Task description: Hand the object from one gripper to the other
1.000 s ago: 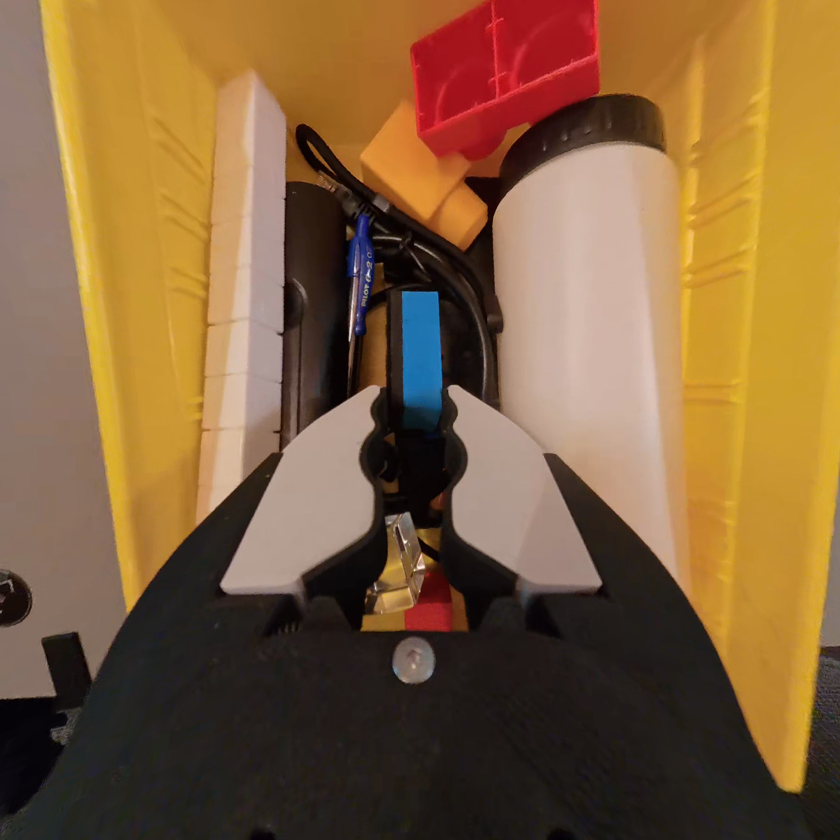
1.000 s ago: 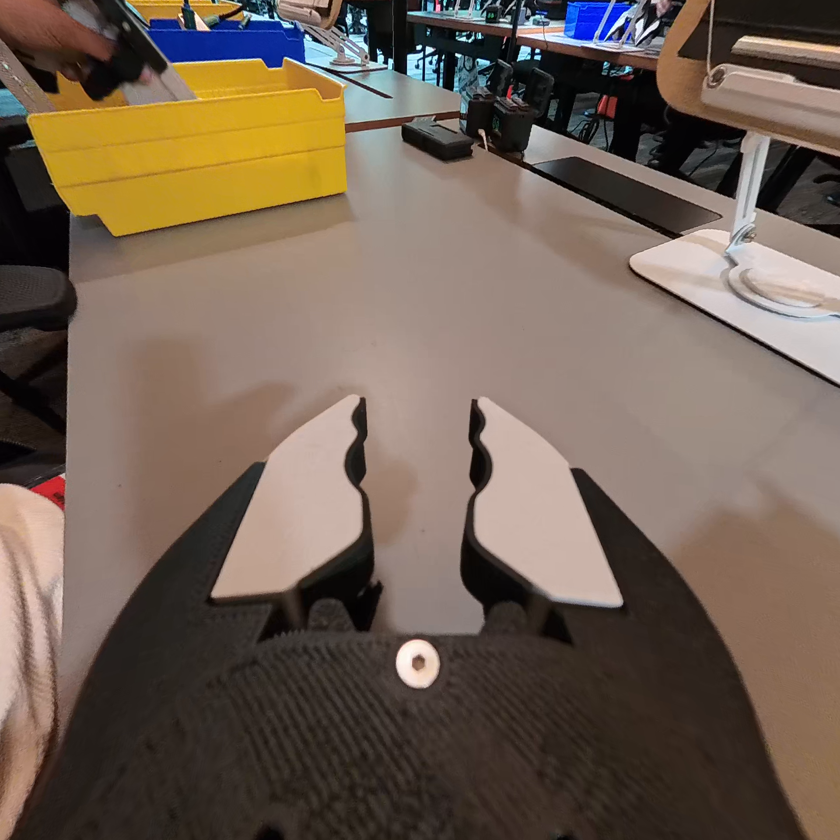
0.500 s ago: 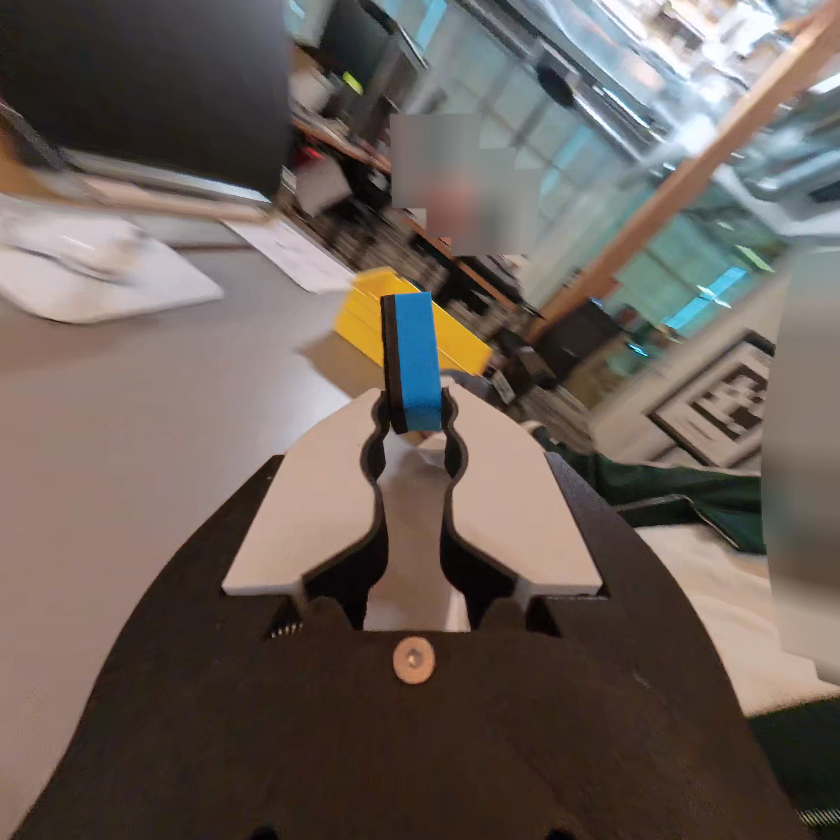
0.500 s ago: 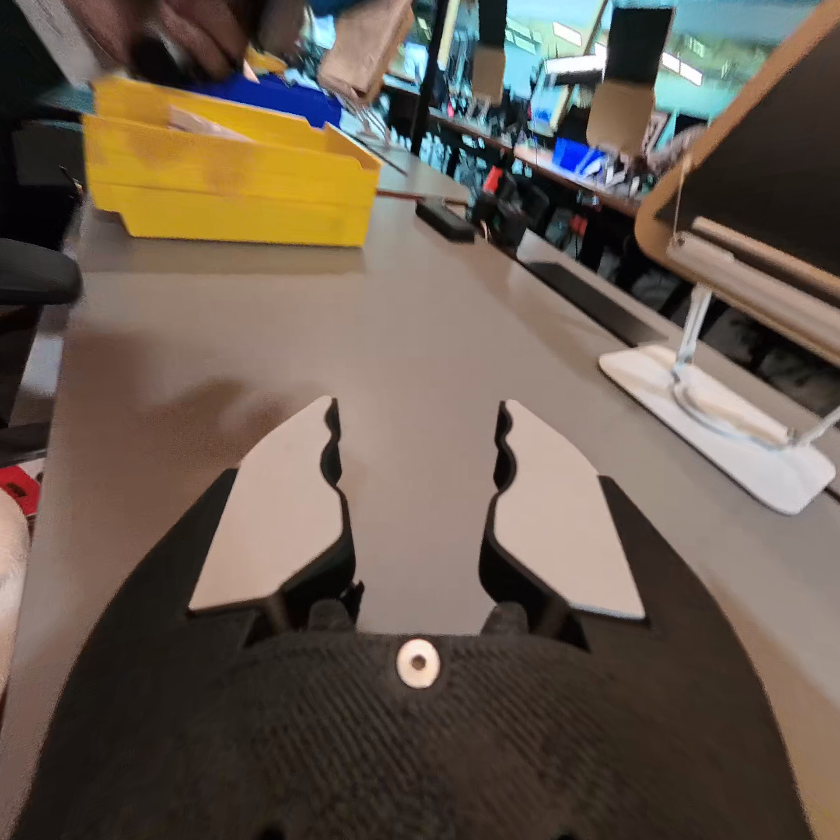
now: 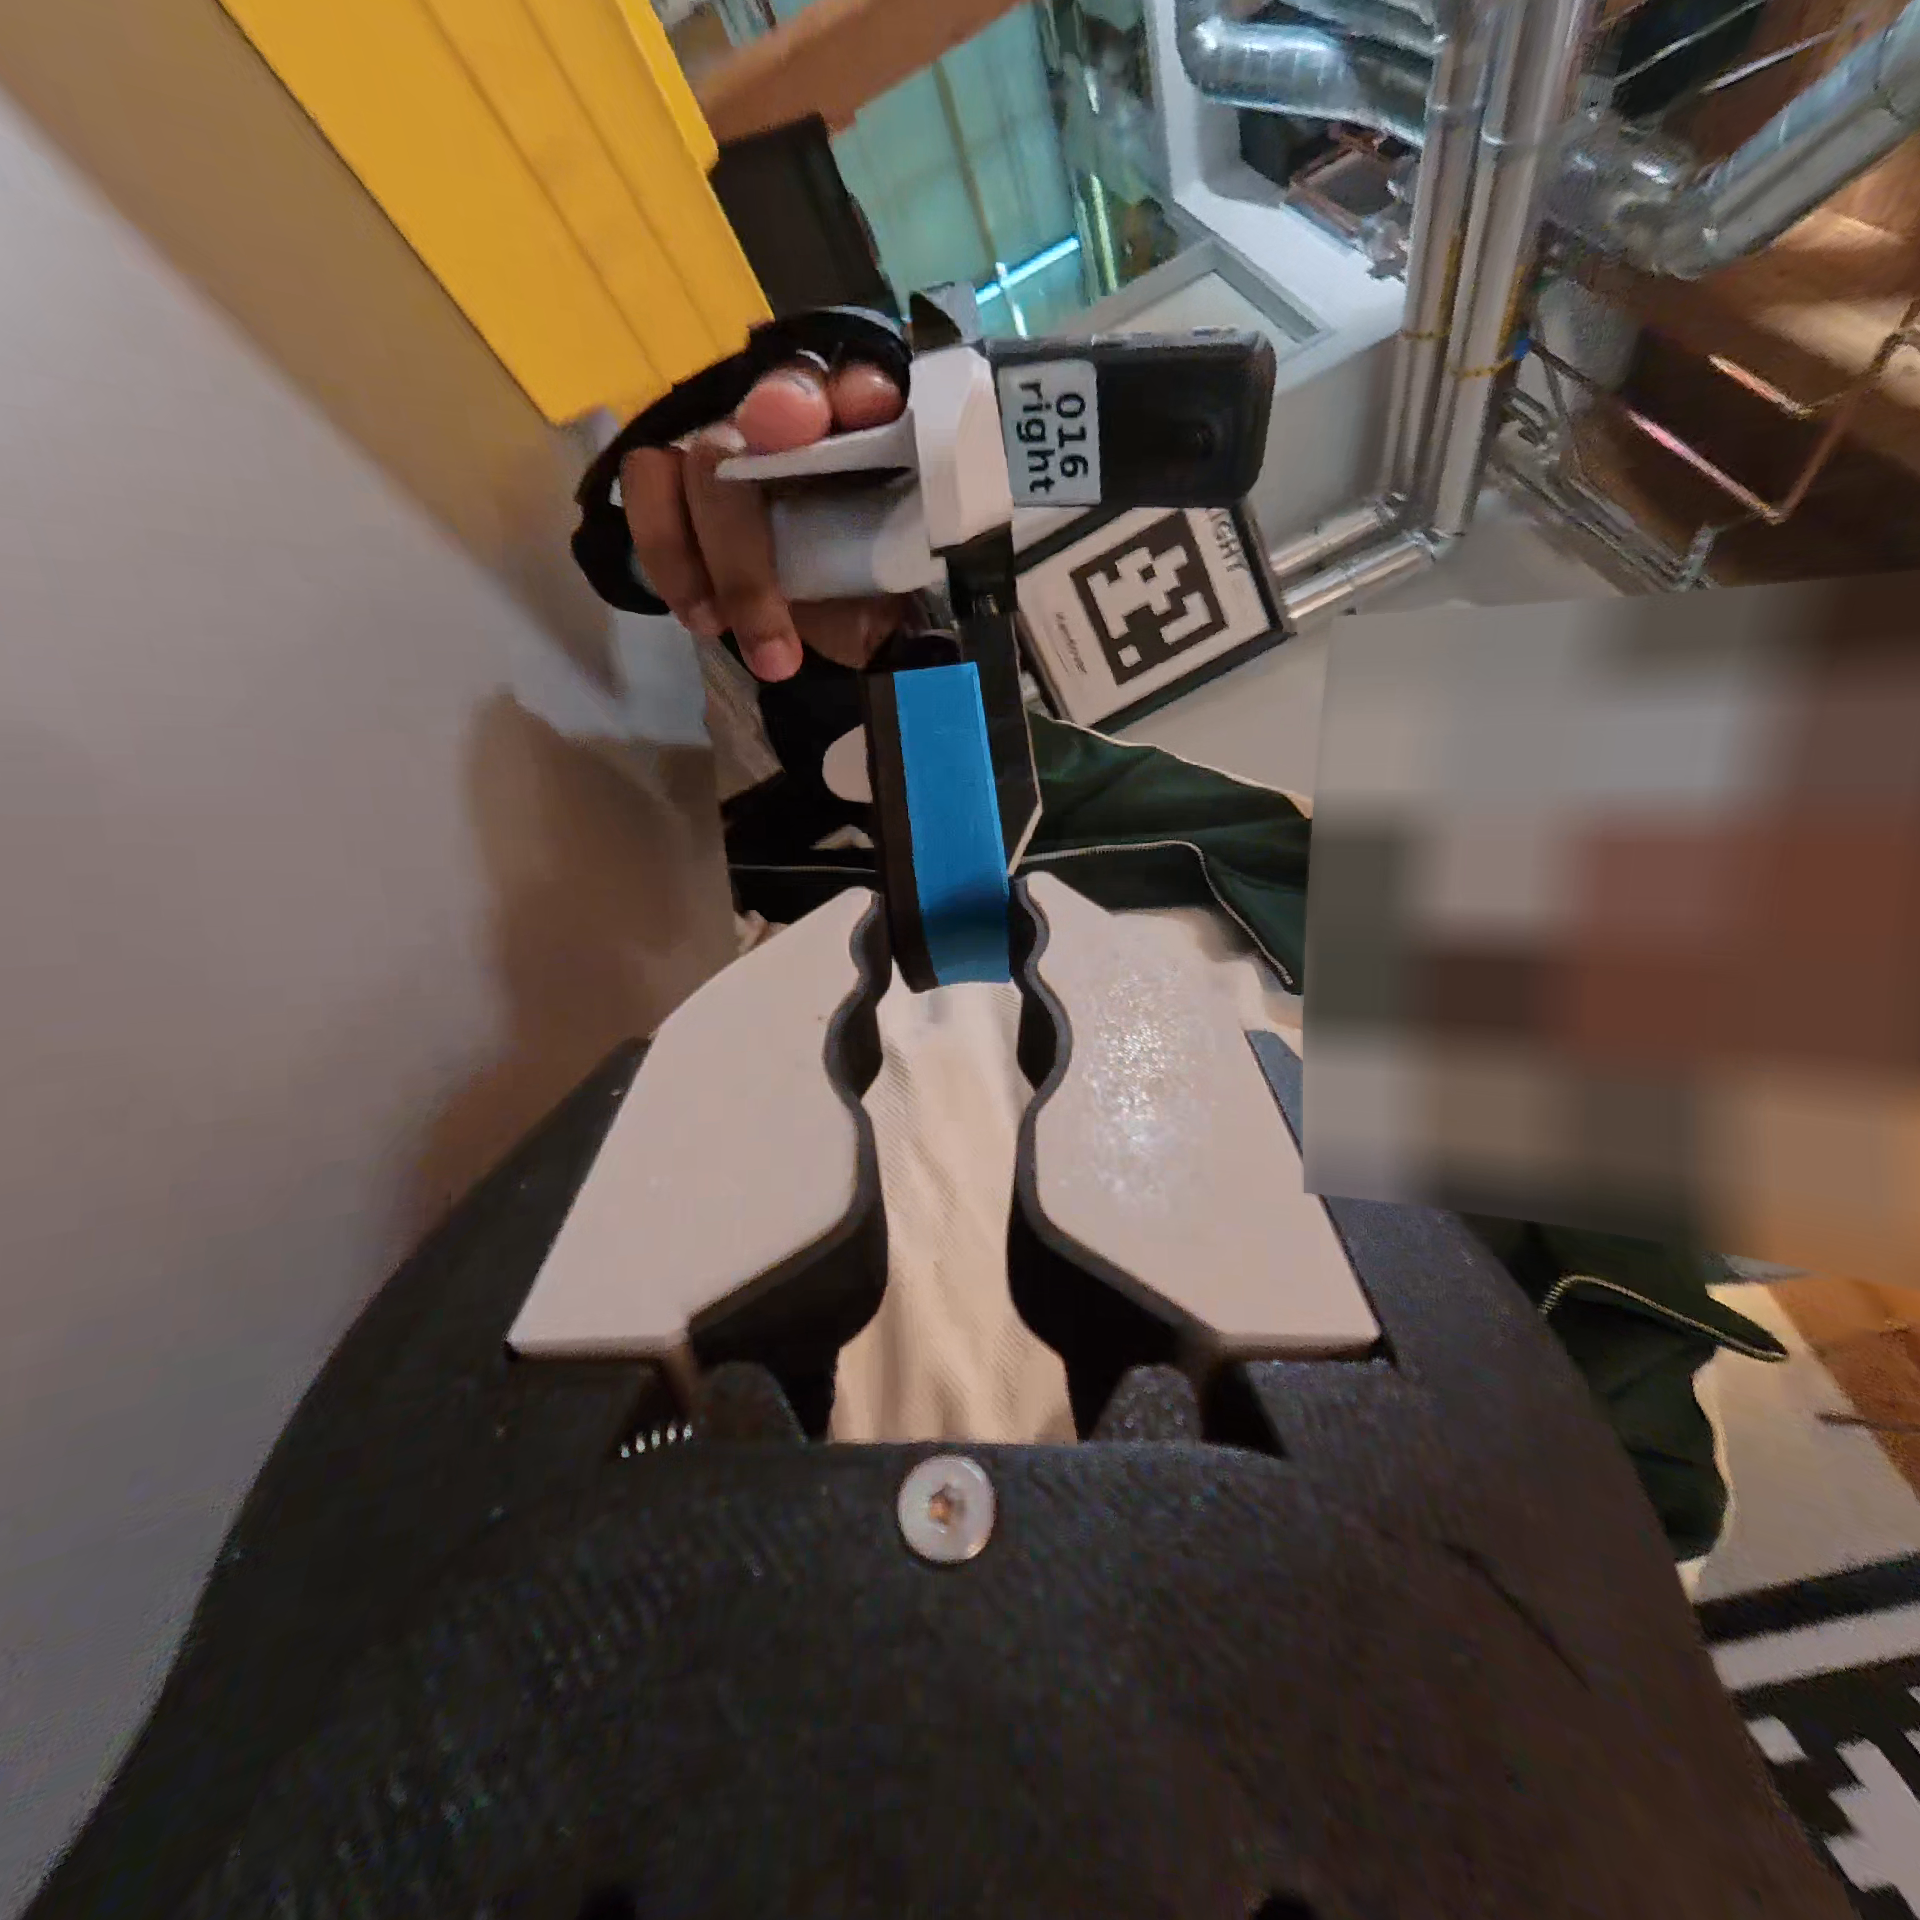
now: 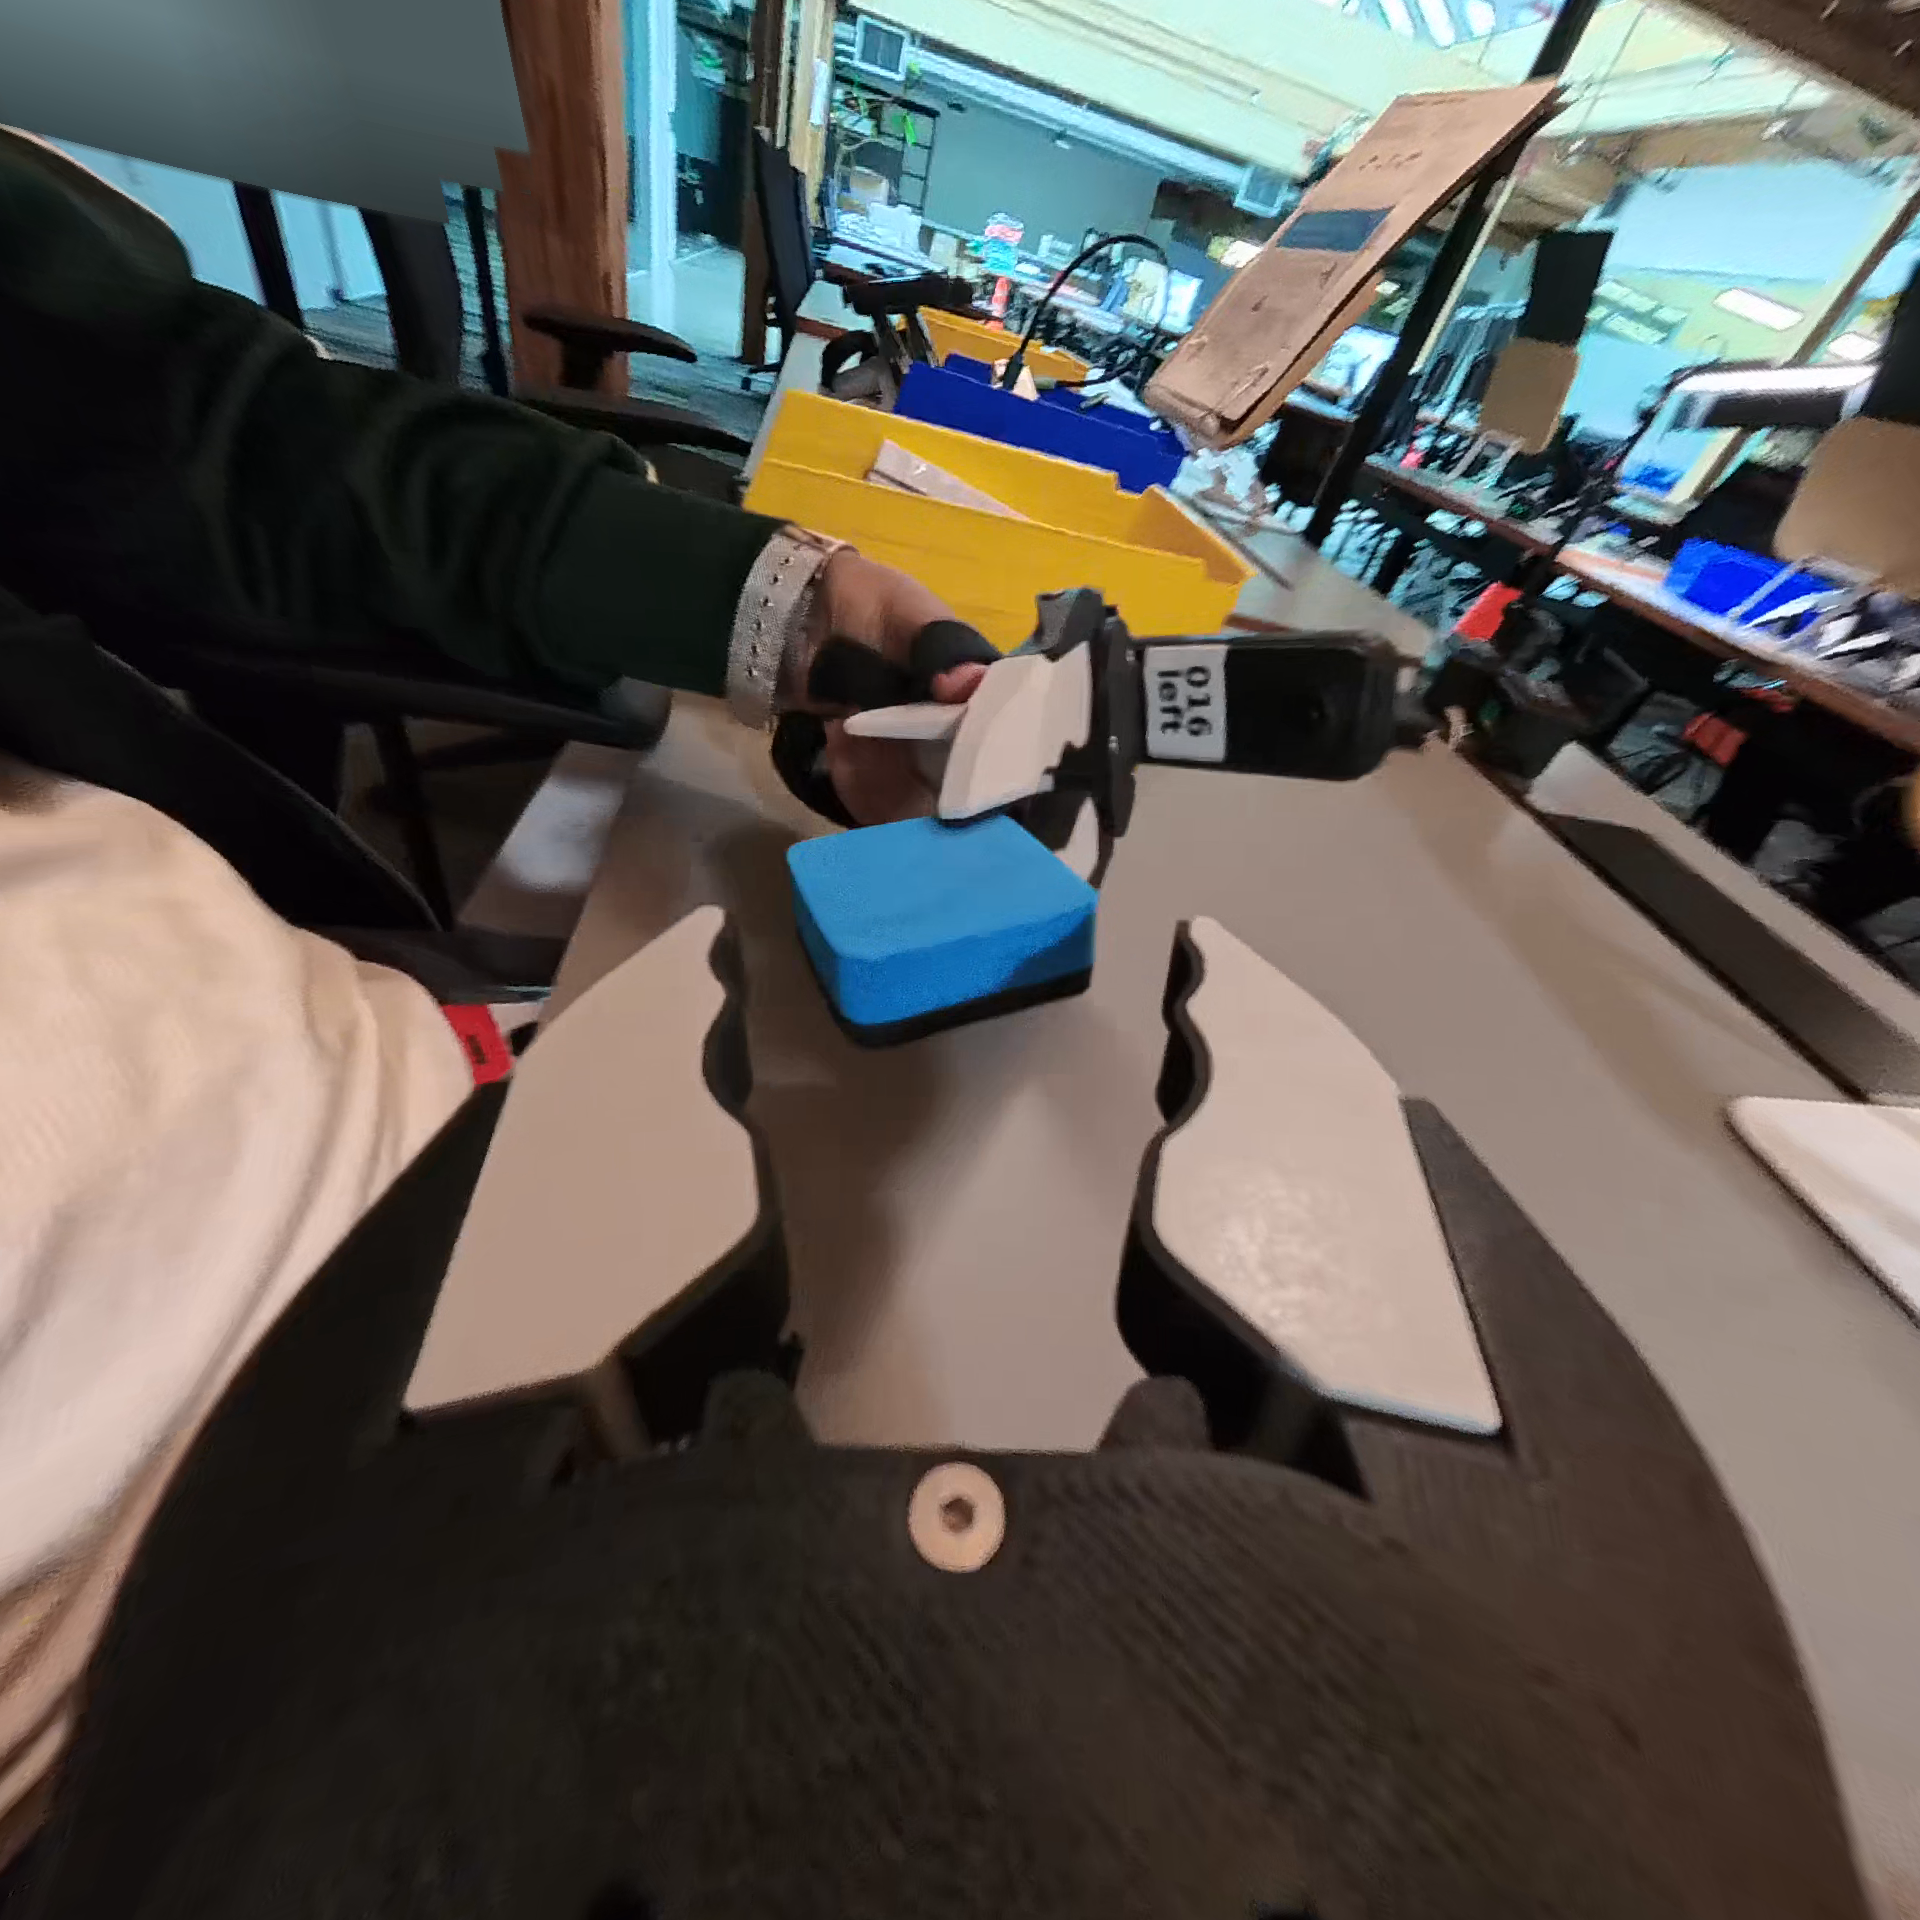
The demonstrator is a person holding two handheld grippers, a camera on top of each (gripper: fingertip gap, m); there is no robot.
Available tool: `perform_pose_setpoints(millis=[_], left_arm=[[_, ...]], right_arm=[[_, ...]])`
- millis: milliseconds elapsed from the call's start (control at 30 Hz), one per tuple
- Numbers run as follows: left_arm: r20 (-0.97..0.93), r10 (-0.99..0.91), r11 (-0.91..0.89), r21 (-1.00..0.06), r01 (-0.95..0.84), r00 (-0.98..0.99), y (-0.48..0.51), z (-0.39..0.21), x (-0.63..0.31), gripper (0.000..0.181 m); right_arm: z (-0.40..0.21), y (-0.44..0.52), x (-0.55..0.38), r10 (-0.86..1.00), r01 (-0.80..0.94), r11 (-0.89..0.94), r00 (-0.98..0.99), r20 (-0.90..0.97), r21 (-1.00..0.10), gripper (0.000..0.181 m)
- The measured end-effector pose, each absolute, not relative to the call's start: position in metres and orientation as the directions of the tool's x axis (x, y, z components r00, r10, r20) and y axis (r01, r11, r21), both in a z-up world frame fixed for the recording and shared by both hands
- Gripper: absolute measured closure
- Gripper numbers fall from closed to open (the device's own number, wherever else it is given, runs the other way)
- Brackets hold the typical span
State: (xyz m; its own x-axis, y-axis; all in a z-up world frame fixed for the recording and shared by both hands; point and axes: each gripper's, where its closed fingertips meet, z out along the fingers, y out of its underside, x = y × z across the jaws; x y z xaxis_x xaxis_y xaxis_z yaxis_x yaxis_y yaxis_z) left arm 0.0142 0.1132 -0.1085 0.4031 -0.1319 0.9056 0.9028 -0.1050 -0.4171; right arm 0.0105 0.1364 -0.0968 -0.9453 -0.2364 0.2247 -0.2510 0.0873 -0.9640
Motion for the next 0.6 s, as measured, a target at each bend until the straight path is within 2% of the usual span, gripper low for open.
perform_pose_setpoints(millis=[100, 200, 233, 367, 400, 533, 600], left_arm=[[0.912, -0.193, -0.095, -0.385, 0.918, 0.362, 0.118, -0.106, 0.017, 0.16], [0.912, -0.201, -0.154, -0.39, 0.908, 0.358, 0.124, -0.109, 0.03, 0.159], [0.911, -0.202, -0.166, -0.394, 0.904, 0.359, 0.125, -0.111, 0.034, 0.159], [0.896, -0.206, -0.068, -0.414, 0.908, 0.393, 0.119, -0.109, 0.026, 0.158], [0.885, -0.206, -0.015, -0.429, 0.903, 0.417, 0.116, -0.107, 0.021, 0.156], [0.829, -0.116, 0.225, -0.515, 0.827, 0.548, 0.102, -0.11, -0.01, 0.12], [0.801, -0.074, 0.294, -0.552, 0.78, 0.595, 0.095, -0.111, -0.02, 0.119]], right_arm=[[-0.106, 0.132, 0.024, -0.313, -0.183, 0.131, -0.94, 0.134, -0.974, 0.102], [-0.109, 0.129, 0.032, -0.349, -0.221, 0.142, -0.923, 0.161, -0.965, 0.121], [-0.109, 0.128, 0.033, -0.353, -0.225, 0.143, -0.921, 0.163, -0.964, 0.121], [-0.106, 0.122, 0.022, -0.321, -0.145, 0.153, -0.943, 0.09, -0.978, 0.122], [-0.103, 0.121, 0.017, -0.306, -0.109, 0.142, -0.95, 0.061, -0.984, 0.122], [-0.092, 0.128, -0.016, -0.232, 0.147, 0.089, -0.959, -0.164, -0.985, 0.122], [-0.087, 0.135, -0.034, -0.234, 0.35, 0.054, -0.906, -0.353, -0.935, 0.121]])
